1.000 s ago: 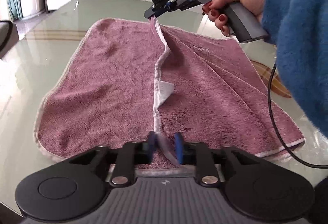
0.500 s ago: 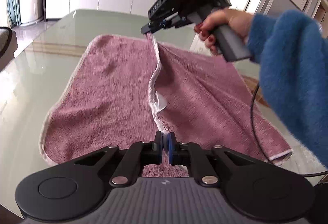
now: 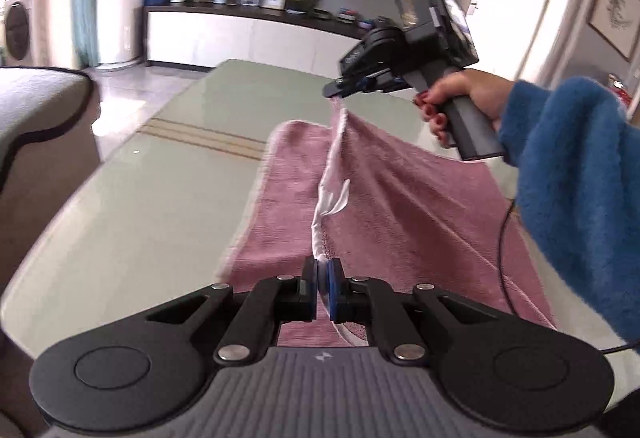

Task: Fold towel
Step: 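Lift the towel edge with both grippers and fold it over onto the towel, then lower the folded edge onto the towel and open both grippers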

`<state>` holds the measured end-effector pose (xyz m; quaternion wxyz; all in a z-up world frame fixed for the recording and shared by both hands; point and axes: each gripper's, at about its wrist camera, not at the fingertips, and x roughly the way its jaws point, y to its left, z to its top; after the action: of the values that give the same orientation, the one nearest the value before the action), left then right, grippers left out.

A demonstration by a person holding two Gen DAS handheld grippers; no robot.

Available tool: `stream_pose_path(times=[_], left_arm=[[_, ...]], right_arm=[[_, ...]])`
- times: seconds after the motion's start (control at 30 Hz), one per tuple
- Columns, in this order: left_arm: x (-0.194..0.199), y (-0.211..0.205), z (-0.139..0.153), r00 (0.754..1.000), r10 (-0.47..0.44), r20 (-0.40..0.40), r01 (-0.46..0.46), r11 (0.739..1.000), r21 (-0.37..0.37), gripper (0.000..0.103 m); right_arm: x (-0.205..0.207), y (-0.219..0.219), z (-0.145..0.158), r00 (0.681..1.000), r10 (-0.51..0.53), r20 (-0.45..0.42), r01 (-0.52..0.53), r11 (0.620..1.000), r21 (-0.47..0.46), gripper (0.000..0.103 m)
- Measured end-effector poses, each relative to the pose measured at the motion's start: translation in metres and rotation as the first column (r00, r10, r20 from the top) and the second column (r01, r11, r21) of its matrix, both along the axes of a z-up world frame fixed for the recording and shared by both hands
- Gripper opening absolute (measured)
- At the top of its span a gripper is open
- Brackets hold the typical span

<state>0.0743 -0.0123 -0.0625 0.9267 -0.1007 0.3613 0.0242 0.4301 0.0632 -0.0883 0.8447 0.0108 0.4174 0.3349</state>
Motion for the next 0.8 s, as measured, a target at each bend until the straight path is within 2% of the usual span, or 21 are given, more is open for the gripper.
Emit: stream_pose_path(times=[0.3, 0.57, 0.67, 0.73, 0.8], left_arm=[[-0.002, 0.021, -0.012, 0.996, 0.068, -0.057, -0.066, 0.997, 0.035, 0.006], [-0.005, 0.021, -0.016, 0.991, 0.066, -0.113, -0.059, 0.996, 0.063, 0.006], [-0.010, 0.020, -0.016, 0.990, 0.069, -0.126, -0.061, 0.996, 0.069, 0.007], [-0.011, 0.020, -0.015, 0.989, 0.072, -0.127, -0.064, 0.996, 0.069, 0.007], [-0.014, 0.021, -0.014, 0.989, 0.074, -0.126, -0.065, 0.995, 0.072, 0.008]], right_arm=[[0.009, 0.031, -0.028, 0.999, 0.000, -0.033, -0.001, 1.000, -0.028, 0.006], [0.014, 0.036, -0.042, 1.000, -0.023, -0.019, 0.022, 0.998, -0.063, 0.008], [0.014, 0.036, -0.043, 0.999, -0.033, -0.008, 0.033, 0.998, -0.057, 0.014], [0.015, 0.036, -0.040, 0.999, -0.047, 0.004, 0.048, 0.998, -0.037, 0.032], [0.016, 0.034, -0.035, 0.998, -0.060, 0.010, 0.060, 0.998, -0.025, 0.032]])
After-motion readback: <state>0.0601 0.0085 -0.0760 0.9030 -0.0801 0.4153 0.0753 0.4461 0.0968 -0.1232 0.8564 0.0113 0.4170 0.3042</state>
